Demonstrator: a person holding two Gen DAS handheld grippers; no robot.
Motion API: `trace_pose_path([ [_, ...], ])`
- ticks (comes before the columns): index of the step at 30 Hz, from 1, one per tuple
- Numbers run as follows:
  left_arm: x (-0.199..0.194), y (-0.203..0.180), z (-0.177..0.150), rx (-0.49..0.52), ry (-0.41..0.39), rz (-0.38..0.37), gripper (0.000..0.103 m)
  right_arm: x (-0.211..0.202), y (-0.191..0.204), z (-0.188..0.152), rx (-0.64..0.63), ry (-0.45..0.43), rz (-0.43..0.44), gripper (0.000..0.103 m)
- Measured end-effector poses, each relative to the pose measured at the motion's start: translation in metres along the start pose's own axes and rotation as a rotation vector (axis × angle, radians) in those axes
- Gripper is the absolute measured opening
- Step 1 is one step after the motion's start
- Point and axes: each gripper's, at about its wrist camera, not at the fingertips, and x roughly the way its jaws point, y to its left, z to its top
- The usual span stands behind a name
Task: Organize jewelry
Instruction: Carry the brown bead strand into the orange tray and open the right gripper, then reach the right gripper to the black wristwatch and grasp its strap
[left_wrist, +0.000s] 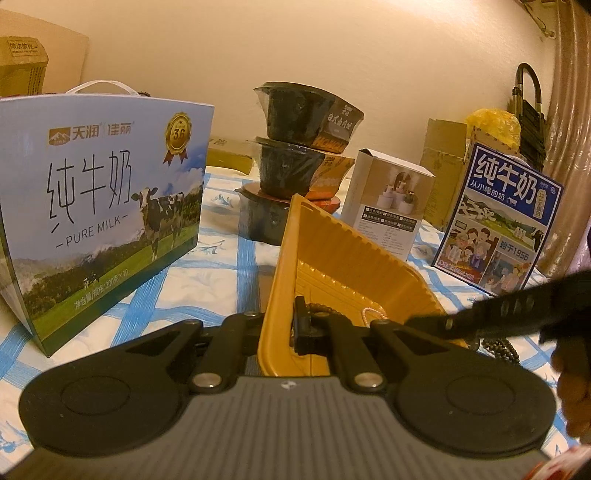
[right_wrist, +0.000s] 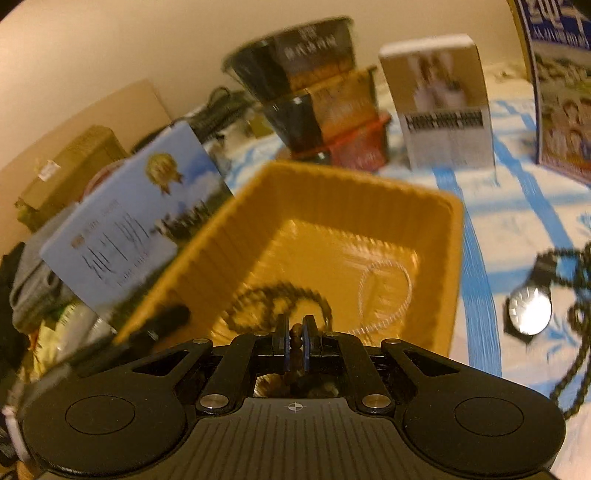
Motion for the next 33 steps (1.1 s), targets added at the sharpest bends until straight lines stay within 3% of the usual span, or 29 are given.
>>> trace_pose_path([
  [9,0.001,0.0,0.0,0.006,0.003,0.004,0.006,-0.001,-0.003,-0.009,-0.066,0.01,-0.092,0.009],
  [10,0.001,-0.001,0.0,0.007,0.004,0.005,0.006,-0.004,-0.003,-0.01,-0.068,0.007,-0.092,0.014],
  [12,0.001,-0.001,0.0,0.005,0.004,0.007,0.006,-0.009,-0.005,-0.009,-0.064,-0.01,-0.093,0.031],
  [13,0.001,-0.001,0.0,0.007,0.004,0.007,0.006,-0.012,-0.004,-0.008,-0.063,-0.02,-0.096,0.046],
  [14,0.001,-0.001,0.0,0.008,0.004,0.007,0.006,-0.016,-0.004,-0.009,-0.064,-0.037,-0.102,0.052],
  [24,0.0,-0.004,0.001,0.019,0.004,0.011,0.006,-0.061,-0.016,-0.012,-0.009,-0.159,-0.117,0.055],
  [33,0.0,-0.006,0.003,0.033,0.003,0.014,0.006,-0.1,-0.048,-0.047,0.116,-0.196,-0.227,0.059],
])
